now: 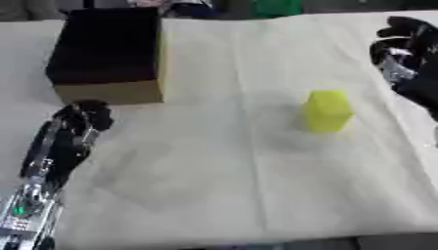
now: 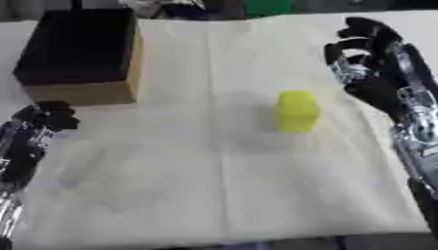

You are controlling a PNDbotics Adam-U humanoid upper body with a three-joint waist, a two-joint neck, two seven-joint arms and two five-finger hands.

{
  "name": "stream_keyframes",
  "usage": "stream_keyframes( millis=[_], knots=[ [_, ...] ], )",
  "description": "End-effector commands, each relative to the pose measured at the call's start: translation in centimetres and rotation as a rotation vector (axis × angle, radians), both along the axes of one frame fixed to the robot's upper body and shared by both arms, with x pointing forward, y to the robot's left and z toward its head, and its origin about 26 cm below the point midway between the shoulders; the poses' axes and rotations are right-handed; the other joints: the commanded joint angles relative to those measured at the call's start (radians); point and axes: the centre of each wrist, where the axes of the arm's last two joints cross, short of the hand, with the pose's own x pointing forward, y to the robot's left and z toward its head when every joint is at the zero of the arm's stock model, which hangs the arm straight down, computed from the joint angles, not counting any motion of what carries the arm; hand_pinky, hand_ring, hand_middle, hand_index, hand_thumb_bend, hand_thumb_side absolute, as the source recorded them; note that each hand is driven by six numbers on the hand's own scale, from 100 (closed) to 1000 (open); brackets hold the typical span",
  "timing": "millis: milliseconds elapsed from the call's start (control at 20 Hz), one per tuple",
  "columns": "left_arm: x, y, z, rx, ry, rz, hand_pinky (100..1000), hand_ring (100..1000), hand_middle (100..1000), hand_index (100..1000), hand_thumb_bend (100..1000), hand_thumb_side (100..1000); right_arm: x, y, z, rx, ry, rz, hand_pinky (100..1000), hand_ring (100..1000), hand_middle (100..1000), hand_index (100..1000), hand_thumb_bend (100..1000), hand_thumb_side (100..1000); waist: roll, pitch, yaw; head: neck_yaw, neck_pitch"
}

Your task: Pick up objects on the table and place them in the box.

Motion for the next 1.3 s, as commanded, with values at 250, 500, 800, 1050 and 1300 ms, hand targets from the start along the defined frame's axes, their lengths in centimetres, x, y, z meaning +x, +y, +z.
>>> stream_keyframes(
  millis=[250,500,800,1050,1300],
  knots=[
    [0.0,0.3,0.6,0.016,-0.019,-0.001,669,614,595,707,484,567,-0.5,-1.7,2.7,-0.293,0.048,0.106,727,873,833,916,589,271,-0.008,-0.02,0.005,-0.001,0.001],
    [0.0,0.4,0.6,0.021,-0.017,0.002,668,614,595,707,483,566,-0.5,-2.4,3.6,-0.394,0.067,0.128,741,881,845,922,655,243,-0.012,-0.023,0.007,0.003,0.002],
    [-0.1,0.5,0.5,0.027,-0.013,0.002,668,614,595,707,484,567,0.0,-2.9,4.9,-0.538,0.097,0.168,754,887,856,927,711,240,-0.018,-0.026,0.012,0.004,0.003],
    [-0.1,0.5,0.4,0.03,-0.012,0.0,668,613,595,707,484,567,0.9,-3.4,5.2,-0.612,0.127,0.186,762,893,861,928,728,247,-0.02,-0.026,0.016,0.002,0.002],
    [-0.1,0.5,0.4,0.032,-0.011,-0.002,668,613,595,707,484,567,2.1,-3.9,4.8,-0.677,0.171,0.192,766,891,865,929,745,282,-0.021,-0.026,0.018,0.0,0.002]
  ],
)
